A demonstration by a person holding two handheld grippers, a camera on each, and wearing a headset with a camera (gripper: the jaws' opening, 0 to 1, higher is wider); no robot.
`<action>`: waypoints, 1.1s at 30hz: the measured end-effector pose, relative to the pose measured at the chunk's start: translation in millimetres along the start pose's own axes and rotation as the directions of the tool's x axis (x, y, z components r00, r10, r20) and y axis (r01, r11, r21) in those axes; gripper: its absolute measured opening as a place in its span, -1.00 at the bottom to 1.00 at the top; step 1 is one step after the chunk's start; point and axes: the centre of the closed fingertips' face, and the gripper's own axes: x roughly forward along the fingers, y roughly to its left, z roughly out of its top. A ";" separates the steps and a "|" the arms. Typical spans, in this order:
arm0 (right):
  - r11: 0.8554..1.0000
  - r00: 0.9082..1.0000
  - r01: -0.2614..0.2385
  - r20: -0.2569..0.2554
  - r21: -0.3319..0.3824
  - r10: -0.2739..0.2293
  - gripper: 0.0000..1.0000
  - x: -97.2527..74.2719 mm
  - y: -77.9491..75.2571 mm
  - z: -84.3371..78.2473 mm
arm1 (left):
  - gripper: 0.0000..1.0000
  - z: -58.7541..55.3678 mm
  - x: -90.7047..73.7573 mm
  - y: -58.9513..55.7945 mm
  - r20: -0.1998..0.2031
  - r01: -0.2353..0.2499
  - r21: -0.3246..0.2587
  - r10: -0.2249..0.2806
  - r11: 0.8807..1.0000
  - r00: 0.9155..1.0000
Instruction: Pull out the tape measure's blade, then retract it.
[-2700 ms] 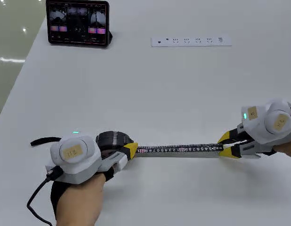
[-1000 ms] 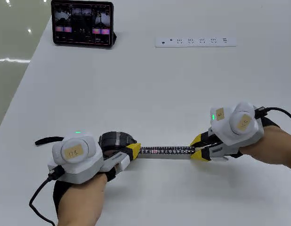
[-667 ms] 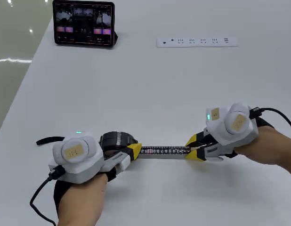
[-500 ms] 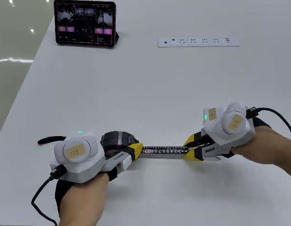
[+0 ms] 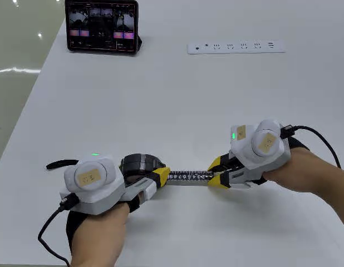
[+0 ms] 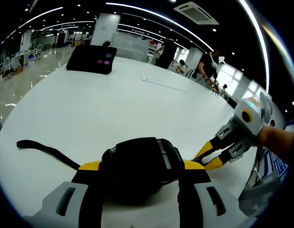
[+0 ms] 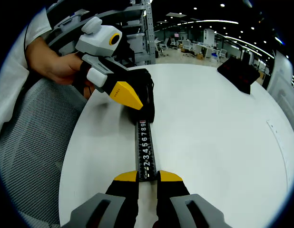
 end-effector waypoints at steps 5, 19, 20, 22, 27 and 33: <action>1.000 1.000 -0.003 0.012 -0.002 0.003 -0.80 6.5 0.4 7.3 | 0.16 0.1 -0.4 0.3 0.000 0.004 -0.004 -0.004 1.000 1.000; 1.000 0.999 -0.014 0.041 -0.004 0.014 -0.80 18.2 0.1 24.2 | 0.16 0.9 -0.4 1.0 0.001 0.009 -0.017 -0.009 1.000 1.000; 1.000 0.999 -0.015 0.042 -0.004 0.015 -0.80 19.8 0.5 25.5 | 0.16 0.9 -0.4 0.8 0.002 0.009 -0.016 -0.009 1.000 1.000; 1.000 0.999 -0.015 0.051 -0.002 0.015 -0.79 22.0 1.2 28.7 | 0.16 1.0 -0.4 0.8 0.001 0.010 -0.017 -0.010 1.000 1.000; 1.000 0.998 -0.014 0.069 0.001 0.014 -0.79 28.4 1.1 36.3 | 0.16 1.2 -0.7 0.9 0.000 0.013 -0.019 -0.013 1.000 1.000; 1.000 0.997 -0.013 0.079 -0.007 0.013 -0.79 35.5 2.0 44.3 | 0.16 1.3 -1.0 0.7 0.001 0.015 -0.021 -0.015 1.000 1.000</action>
